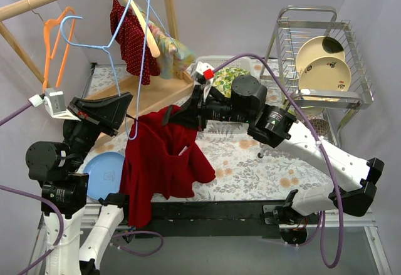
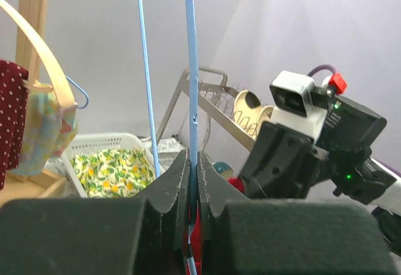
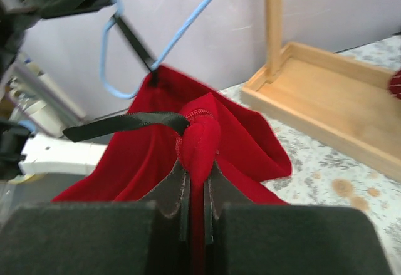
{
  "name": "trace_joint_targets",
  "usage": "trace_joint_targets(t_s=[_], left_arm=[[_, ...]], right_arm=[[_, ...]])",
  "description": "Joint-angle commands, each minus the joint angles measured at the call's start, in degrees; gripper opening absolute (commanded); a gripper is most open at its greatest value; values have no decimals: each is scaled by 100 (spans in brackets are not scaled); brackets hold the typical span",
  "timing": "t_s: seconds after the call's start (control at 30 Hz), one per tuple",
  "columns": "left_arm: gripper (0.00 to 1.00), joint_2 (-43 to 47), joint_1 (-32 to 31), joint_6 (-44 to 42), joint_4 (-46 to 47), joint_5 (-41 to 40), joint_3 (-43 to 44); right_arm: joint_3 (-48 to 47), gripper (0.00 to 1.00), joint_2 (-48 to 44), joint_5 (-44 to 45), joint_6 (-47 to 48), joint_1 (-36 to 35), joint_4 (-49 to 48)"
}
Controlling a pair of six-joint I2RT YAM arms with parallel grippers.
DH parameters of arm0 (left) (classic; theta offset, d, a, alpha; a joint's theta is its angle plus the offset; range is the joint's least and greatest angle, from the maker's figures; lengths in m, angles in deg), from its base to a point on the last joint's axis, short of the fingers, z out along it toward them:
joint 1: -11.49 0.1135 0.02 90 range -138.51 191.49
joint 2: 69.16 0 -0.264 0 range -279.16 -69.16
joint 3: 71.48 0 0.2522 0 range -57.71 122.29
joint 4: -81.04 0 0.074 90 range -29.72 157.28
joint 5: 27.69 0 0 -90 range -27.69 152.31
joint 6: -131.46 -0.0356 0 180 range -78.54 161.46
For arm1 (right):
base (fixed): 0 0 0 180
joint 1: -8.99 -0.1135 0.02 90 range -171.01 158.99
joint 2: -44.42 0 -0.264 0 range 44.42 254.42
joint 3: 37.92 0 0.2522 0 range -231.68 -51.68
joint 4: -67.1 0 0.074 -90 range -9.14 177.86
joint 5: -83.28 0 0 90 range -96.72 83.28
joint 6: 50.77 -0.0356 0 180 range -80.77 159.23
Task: Remove the skirt from the hanger
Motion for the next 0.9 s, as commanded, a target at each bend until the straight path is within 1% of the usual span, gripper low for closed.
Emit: trace_joint_targets(t_s=[0.0,0.07,0.17,0.2,0.27,0.43,0.57,0.67,0.77,0.8,0.87], left_arm=[[0,188,-31,-74,1160,-457,-257],[0,240,-31,-144,1328,-572,-388],[0,302,-31,-127,1994,-712,-643],[0,302,-31,-110,2143,-774,-696],[0,267,-31,-118,2460,-827,-766],[0,21,-22,-363,2865,-1072,-784],[0,-93,-31,-812,2778,-1301,-723],[0,-76,-31,-1189,2734,-1459,-775],[0,-111,-31,-1585,2576,-1916,-802],[0,-137,-31,-1673,2567,-2030,-811],[0,-268,-31,-1893,2549,-2154,-793]], right_arm=[[-122,1,46,-753,207,-293,39],[-183,1,186,-771,358,-408,398],[-297,1,432,-824,630,-610,803],[-289,1,494,-920,709,-706,1083],[-114,1,608,-1052,973,-777,1313],[256,1,530,-939,974,-909,1332],[169,1,345,-666,921,-936,1402],[-156,1,240,-587,886,-970,1516],[-368,1,29,-499,824,-1093,1560],[-368,1,-41,-316,833,-1137,1587],[-71,1,-348,-226,807,-1208,1474]])
